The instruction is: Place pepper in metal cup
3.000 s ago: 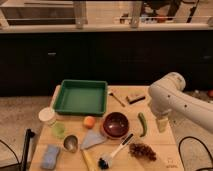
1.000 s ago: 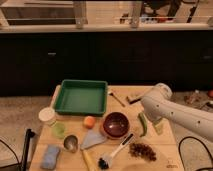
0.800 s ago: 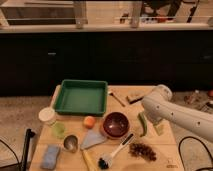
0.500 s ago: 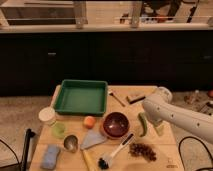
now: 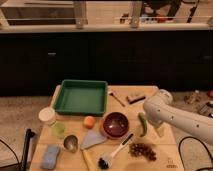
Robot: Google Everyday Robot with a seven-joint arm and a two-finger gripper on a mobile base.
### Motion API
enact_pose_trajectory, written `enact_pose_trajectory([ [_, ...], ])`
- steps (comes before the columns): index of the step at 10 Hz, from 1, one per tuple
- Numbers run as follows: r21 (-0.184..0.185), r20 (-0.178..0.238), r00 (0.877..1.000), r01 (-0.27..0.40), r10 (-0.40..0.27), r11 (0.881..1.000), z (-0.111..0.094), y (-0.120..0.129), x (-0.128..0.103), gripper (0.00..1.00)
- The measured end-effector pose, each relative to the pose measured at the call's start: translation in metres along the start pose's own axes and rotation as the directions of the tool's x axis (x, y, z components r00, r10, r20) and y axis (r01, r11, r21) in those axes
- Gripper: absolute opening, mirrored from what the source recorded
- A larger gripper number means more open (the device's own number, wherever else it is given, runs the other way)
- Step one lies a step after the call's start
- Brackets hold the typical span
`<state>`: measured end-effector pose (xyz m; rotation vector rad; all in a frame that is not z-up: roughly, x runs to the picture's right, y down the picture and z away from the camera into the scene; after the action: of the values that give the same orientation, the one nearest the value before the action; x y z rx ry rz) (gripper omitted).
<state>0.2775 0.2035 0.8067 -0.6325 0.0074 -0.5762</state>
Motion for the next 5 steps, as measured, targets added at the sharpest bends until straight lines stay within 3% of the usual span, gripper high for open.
enact_pose_trajectory([
  [5,0.004,0.006,0.999,0.044,-0.044,0.999,0.0104,0.0024,0.0017,0.80],
])
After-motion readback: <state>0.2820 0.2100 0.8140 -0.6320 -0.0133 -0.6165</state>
